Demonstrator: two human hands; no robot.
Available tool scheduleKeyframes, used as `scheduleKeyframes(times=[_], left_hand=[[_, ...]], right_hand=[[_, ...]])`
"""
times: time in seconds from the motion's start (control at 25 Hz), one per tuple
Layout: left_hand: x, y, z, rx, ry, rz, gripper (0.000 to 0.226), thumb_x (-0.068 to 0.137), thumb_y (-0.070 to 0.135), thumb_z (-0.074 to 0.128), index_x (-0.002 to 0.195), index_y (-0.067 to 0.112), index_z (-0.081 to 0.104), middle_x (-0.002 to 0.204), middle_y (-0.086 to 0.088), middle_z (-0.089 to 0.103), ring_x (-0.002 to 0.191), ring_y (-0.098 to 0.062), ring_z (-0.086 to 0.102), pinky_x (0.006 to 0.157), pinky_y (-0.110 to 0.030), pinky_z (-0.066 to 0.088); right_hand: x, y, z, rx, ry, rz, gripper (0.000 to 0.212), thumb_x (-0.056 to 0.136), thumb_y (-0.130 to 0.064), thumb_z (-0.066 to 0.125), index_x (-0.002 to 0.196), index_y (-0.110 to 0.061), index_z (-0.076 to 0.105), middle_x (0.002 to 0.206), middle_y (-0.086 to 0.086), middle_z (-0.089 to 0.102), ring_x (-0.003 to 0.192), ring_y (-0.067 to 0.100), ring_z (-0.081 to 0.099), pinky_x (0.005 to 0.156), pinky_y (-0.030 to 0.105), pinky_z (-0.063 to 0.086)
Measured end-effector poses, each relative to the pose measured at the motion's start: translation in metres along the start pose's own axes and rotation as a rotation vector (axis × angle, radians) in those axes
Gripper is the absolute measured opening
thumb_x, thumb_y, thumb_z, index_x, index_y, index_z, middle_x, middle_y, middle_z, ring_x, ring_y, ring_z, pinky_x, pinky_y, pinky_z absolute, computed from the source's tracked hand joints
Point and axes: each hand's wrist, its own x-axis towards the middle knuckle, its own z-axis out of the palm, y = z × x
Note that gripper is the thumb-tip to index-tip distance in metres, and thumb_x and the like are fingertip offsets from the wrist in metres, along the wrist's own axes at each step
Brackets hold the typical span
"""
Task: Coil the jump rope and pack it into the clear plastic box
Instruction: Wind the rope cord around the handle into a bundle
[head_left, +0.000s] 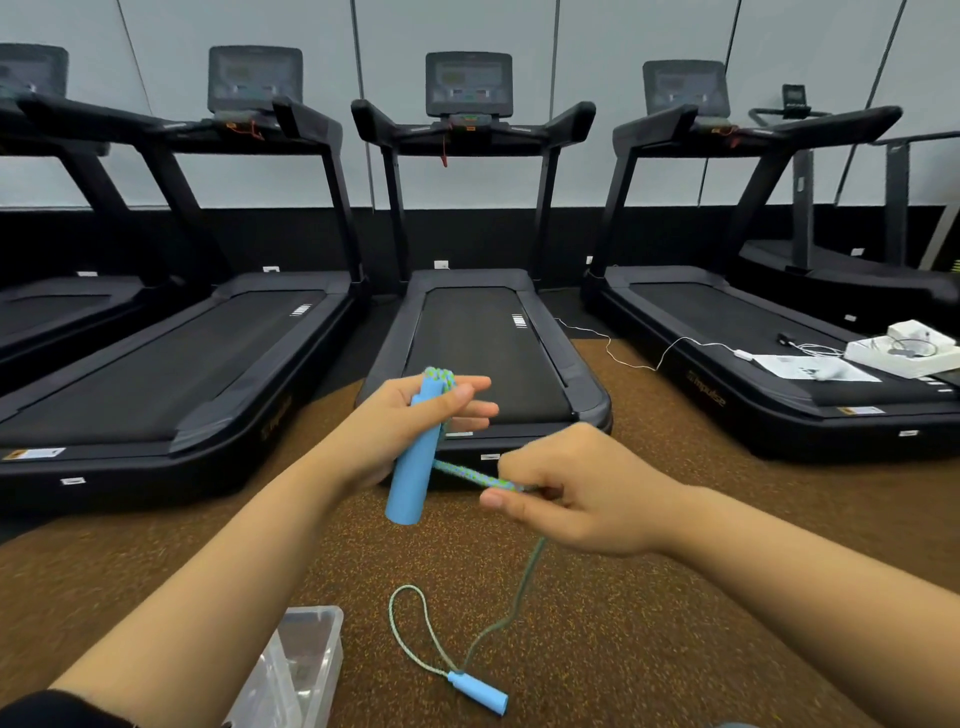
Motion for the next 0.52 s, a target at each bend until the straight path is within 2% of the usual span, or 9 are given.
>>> scheduleKeyframes(times=[0.12,0.16,0.24,0.36,0.44,0.52], left_hand=[[-0.004,0.001,0.006,0.086,-0.097,-0.027,0.038,0.082,0.037,0.054,0.114,0.021,0.065,0.103,-0.004,0.075,0.096,-0.012,0.07,0.089,-0.028,0.051],[-0.005,0.002,0.009,0.112,-0.134,-0.042,0.035,0.082,0.038,0.053,0.111,0.021,0.066,0.099,-0.004,0.076,0.092,-0.013,0.071,0.086,-0.027,0.052],[-0.008,0.007,0.014,0.104,-0.201,-0.088,0.032,0.088,0.041,0.053,0.107,0.02,0.067,0.096,-0.011,0.076,0.091,-0.024,0.072,0.088,-0.032,0.054],[-0.013,0.016,0.017,0.018,-0.298,-0.121,0.04,0.083,0.049,0.058,0.102,0.016,0.071,0.085,-0.013,0.076,0.08,-0.028,0.073,0.082,-0.033,0.055],[-0.017,0.025,0.017,-0.076,-0.368,-0.12,0.05,0.072,0.056,0.067,0.098,0.014,0.073,0.077,-0.013,0.075,0.072,-0.026,0.074,0.076,-0.032,0.057],[-0.019,0.032,0.017,-0.159,-0.422,-0.11,0.054,0.067,0.059,0.069,0.097,0.014,0.075,0.071,-0.011,0.075,0.066,-0.025,0.074,0.078,-0.035,0.058]], right_hand=[[0.008,0.005,-0.027,-0.086,0.0,-0.024,0.031,0.094,-0.039,0.045,0.066,-0.032,0.034,0.052,-0.011,0.032,0.049,0.006,0.034,0.051,0.016,0.025],[0.012,0.008,-0.036,-0.104,0.004,-0.008,0.031,0.094,-0.041,0.045,0.066,-0.033,0.034,0.052,-0.012,0.033,0.048,0.004,0.035,0.051,0.017,0.027],[0.02,0.016,-0.05,-0.091,0.023,0.054,0.036,0.092,-0.044,0.049,0.063,-0.026,0.042,0.051,-0.01,0.038,0.047,0.005,0.038,0.049,0.018,0.03],[0.031,0.031,-0.063,0.081,0.048,0.16,0.043,0.084,-0.046,0.06,0.064,-0.008,0.057,0.051,-0.003,0.041,0.048,0.007,0.038,0.048,0.016,0.029],[0.036,0.039,-0.065,0.213,0.043,0.234,0.048,0.078,-0.046,0.063,0.065,0.0,0.056,0.052,-0.003,0.038,0.048,0.005,0.034,0.049,0.015,0.027],[0.04,0.044,-0.061,0.318,0.052,0.274,0.052,0.075,-0.046,0.064,0.064,0.004,0.053,0.051,-0.006,0.036,0.049,0.003,0.032,0.05,0.014,0.028]])
